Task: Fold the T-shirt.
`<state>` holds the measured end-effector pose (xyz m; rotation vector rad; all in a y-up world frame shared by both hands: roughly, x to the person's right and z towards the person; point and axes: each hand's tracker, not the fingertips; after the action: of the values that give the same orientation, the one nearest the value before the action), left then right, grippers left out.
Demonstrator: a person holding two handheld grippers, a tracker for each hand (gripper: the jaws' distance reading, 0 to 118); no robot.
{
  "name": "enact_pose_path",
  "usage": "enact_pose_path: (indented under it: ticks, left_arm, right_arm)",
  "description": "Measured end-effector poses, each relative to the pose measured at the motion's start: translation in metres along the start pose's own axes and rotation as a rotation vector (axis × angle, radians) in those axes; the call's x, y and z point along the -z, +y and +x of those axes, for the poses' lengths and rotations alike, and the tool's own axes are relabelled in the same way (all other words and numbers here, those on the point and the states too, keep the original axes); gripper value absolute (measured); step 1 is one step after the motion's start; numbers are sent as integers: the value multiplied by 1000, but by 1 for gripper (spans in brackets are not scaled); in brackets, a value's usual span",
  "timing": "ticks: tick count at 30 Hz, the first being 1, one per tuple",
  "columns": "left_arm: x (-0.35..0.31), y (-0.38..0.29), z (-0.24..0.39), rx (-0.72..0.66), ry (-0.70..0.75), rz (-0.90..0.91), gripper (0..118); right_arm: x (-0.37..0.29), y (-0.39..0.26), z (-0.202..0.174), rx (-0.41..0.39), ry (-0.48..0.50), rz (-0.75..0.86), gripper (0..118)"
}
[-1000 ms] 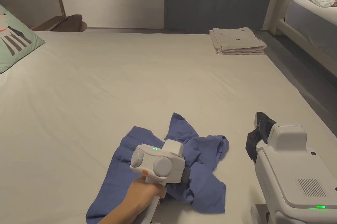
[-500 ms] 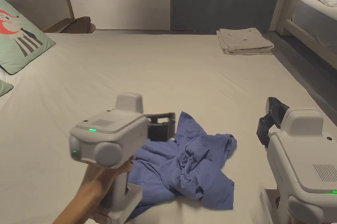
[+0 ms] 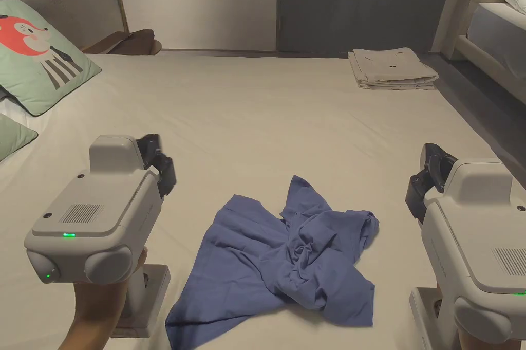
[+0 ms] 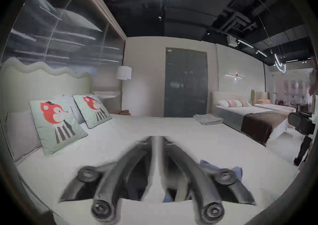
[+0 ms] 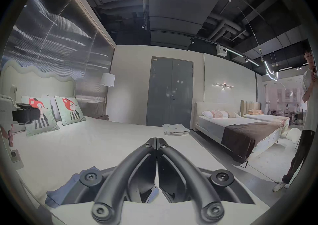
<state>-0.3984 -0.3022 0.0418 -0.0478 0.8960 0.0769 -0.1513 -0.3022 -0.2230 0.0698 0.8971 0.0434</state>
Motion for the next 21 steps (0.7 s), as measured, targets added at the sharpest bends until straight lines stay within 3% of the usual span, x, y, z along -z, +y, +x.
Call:
enact_pose_path:
  ticks: [5, 10, 14, 19, 20, 21]
  left_arm:
    - [4, -6, 0, -25, -9, -129, 0]
    - [17, -38, -5, -104, -41, -520, 0]
    - [14, -88, -13, -165, -44, -722, 0]
    - [5, -134, -23, -201, -32, -835, 0]
    - [5, -139, -24, -211, -33, -840, 3]
    - [5, -143, -25, -217, -24, -847, 15]
  right_arm:
    - [-1, -1, 0, 7, 0, -1, 0]
    - [0, -7, -1, 10, 2, -12, 0]
    - [2, -14, -2, 19, 7, -30, 0]
    - [2, -21, -7, 14, 23, -49, 0]
    - [2, -23, -8, 13, 25, -54, 0]
    - [2, -24, -9, 15, 29, -56, 0]
